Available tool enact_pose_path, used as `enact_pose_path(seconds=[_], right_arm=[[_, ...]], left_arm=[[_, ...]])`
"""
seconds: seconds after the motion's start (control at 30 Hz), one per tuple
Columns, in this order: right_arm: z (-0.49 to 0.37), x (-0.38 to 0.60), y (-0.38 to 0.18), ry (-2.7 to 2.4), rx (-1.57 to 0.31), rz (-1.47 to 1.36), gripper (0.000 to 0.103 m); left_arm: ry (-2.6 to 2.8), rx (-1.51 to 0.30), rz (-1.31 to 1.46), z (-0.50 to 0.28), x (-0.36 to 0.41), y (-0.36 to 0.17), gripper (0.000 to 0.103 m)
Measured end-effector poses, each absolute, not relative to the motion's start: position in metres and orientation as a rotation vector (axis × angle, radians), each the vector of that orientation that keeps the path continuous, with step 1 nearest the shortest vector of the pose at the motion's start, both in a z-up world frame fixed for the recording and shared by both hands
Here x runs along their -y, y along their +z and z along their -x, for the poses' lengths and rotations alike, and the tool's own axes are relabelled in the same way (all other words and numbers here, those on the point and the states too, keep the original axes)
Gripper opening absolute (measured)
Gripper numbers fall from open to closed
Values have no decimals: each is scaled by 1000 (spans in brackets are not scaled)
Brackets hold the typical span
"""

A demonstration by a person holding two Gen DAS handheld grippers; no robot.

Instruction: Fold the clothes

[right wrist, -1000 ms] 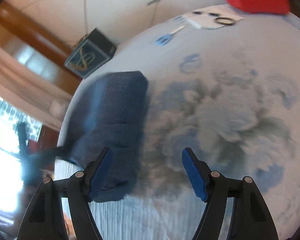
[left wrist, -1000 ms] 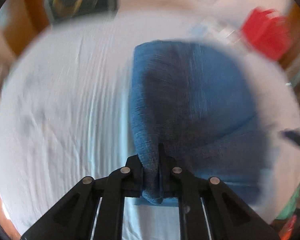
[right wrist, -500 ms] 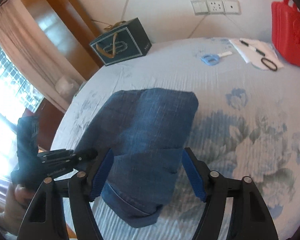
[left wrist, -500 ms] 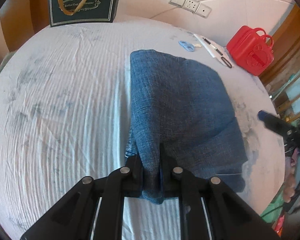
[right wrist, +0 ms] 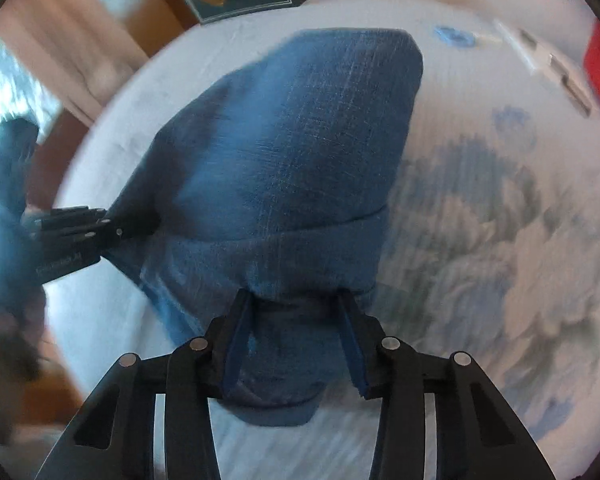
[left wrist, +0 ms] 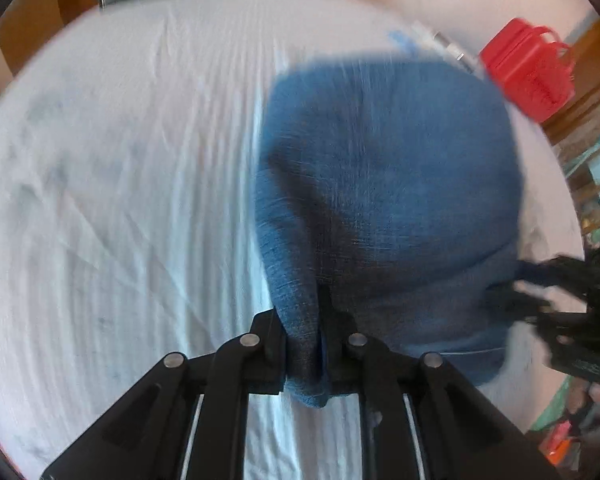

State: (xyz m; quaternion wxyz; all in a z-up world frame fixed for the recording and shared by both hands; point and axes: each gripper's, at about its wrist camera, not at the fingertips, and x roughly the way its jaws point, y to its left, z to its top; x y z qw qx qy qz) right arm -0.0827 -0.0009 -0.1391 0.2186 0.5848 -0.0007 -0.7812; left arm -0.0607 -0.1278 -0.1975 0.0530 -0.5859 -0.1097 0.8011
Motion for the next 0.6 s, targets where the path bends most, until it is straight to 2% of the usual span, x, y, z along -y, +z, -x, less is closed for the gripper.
enact_pose_path(seconds=[0.13,0.23,0.27,0.3,0.33,0.37,0.4,0.53,0.57,0.6], right_arm=[[83,-11,-124,-2179,57,-1593,42],[83,-19,-112,-2190,99,-1574,42],[83,-22,-108,-2194,112,-1568,42],[83,-26,-102,-2204,128,-1552,43],[88,-30,-90,-2235,150,-1507,44],[95,-34,-80,-2266,171,-1469,46],[102,-37,-74,-2291,182,-1447,47],[138,-37,-75,-2343,205,-1431,47],[145,-36,-80,-2335,206,-1443,47],[151,-34,-86,-2327,207,-1458,44]], left_arm=[[2459,278,1771,63,123,-181,16],[2469,285,1728,57,127,-150,22],[2499,277,1668,57,127,-132,35],[2527,270,1611,57,127,-116,58],[2554,265,1558,59,126,-104,70],[2575,264,1511,63,125,-93,88],[2583,270,1479,70,121,-88,94],[2600,252,1414,103,103,-89,94],[2598,229,1432,112,98,-98,87],[2584,198,1496,122,93,-112,65]])
